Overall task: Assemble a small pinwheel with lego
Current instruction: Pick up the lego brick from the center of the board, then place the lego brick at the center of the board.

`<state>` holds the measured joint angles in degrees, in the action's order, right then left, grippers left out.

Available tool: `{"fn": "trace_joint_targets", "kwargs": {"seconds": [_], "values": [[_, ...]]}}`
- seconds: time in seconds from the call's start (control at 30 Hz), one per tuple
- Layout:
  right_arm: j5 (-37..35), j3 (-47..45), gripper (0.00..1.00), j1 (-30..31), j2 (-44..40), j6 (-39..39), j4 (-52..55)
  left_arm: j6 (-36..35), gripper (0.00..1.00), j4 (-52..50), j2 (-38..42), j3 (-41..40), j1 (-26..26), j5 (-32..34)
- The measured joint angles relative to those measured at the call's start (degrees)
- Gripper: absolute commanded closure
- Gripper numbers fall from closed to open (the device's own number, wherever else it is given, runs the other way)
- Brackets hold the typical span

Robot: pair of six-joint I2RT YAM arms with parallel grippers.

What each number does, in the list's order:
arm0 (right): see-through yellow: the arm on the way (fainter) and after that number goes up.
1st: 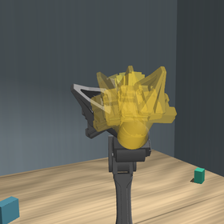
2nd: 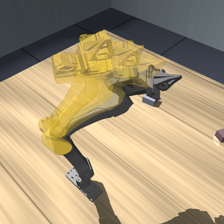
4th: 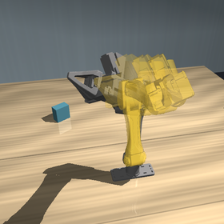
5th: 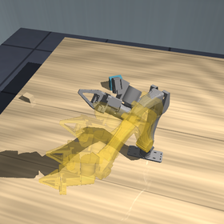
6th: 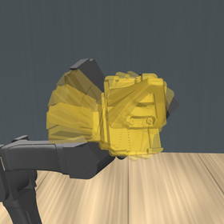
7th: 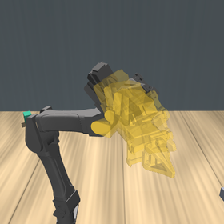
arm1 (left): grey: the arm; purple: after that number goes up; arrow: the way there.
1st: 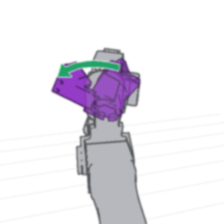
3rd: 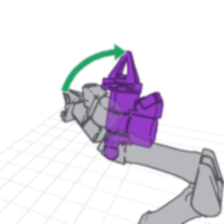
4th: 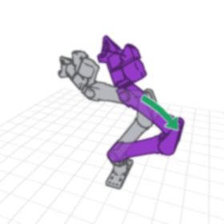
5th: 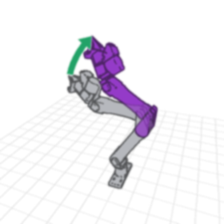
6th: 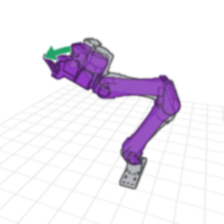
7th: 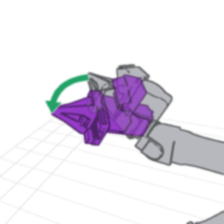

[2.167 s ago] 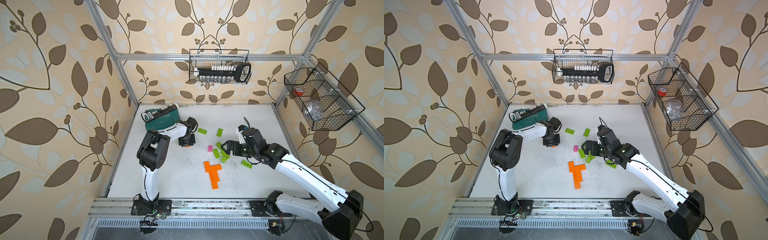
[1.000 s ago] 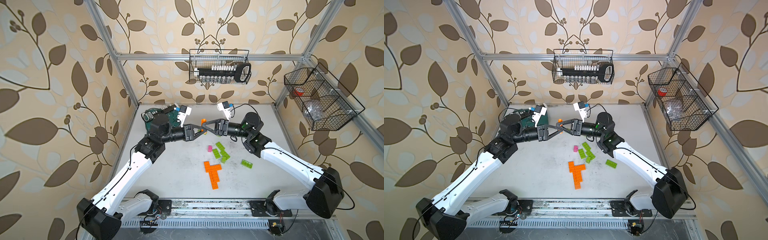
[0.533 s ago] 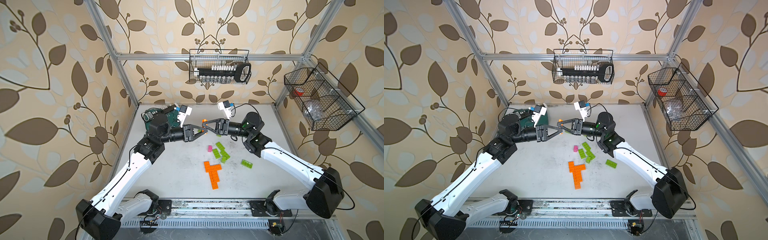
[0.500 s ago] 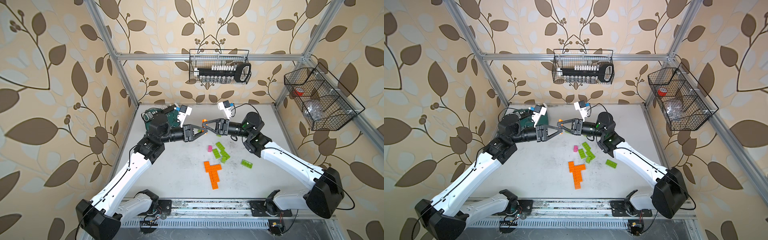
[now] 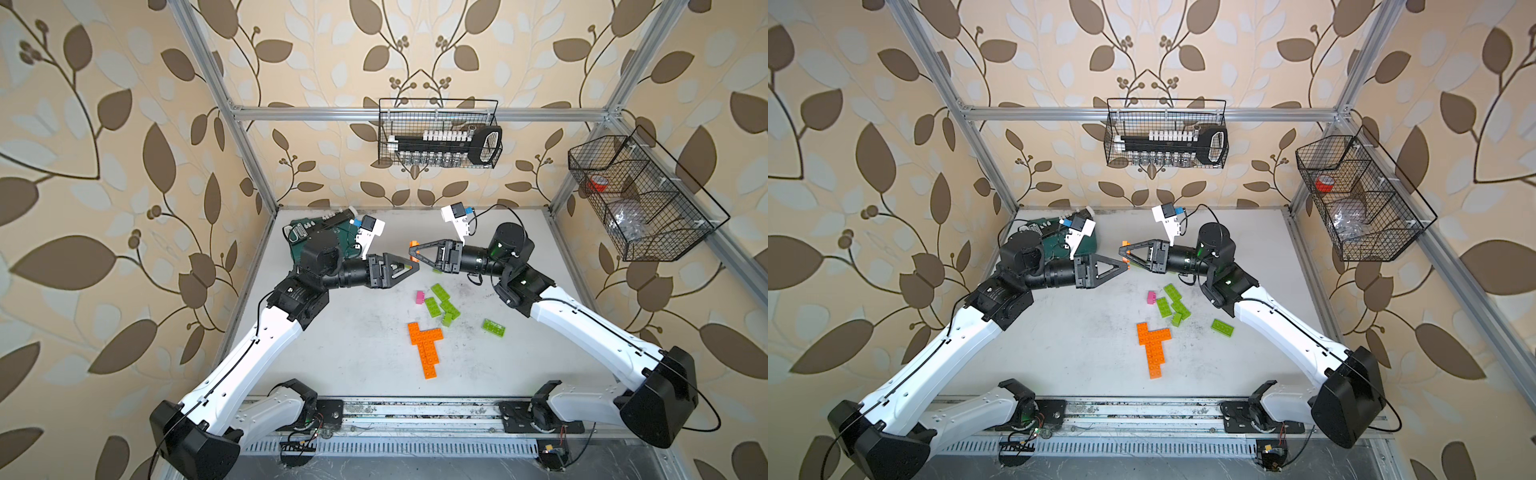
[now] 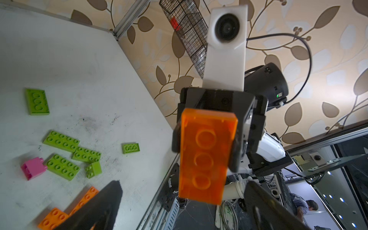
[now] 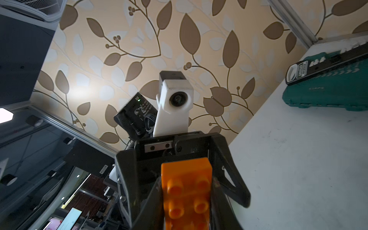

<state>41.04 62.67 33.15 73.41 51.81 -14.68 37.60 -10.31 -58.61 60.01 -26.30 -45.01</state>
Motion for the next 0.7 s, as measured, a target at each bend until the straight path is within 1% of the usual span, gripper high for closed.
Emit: {"fn": "trace_joint_targets", "kwargs": {"seconds": [0.1, 0.17, 0.23, 0.3, 0.4, 0.5, 0.6, 0.7], "values": [[-5.05, 1.88, 0.95, -0.57, -0.46, -9.29, 10.88, -2.05, 0.01, -8.09, 3.72, -0.66, 0.04, 6.99], [-9.16, 3.32, 0.95, 0.5, 0.44, -16.04, 18.6, -2.82, 0.01, -13.4, 6.45, -1.44, 0.35, 12.37], [-12.5, 5.01, 0.95, 2.69, 2.47, -22.01, 25.22, -2.95, 0.01, -18.47, 8.52, -2.4, 2.08, 16.98], [-15.82, 7.1, 0.95, 6.05, 5.95, -28.0, 32.11, -2.93, 0.01, -22.91, 9.33, -3.28, 5.62, 20.46], [-20.61, 10.16, 0.94, 11.96, 12.26, -35.45, 40.33, -2.71, 0.01, -27.41, 8.92, -4.02, 11.08, 23.41], [-25.92, 13.2, 0.94, 17.99, 18.95, -42.12, 47.47, -2.67, 0.01, -30.64, 8.37, -4.04, 15.02, 25.83], [-31.63, 15.41, 0.93, 23.43, 24.92, -47.98, 52.76, -2.64, 0.01, -33.11, 8.33, -4.02, 16.83, 27.65], [-35.3, 16.59, 0.93, 27.41, 29.35, -52.59, 56.26, -2.62, 0.01, -34.84, 8.35, -4.02, 17.42, 29.22]]}}
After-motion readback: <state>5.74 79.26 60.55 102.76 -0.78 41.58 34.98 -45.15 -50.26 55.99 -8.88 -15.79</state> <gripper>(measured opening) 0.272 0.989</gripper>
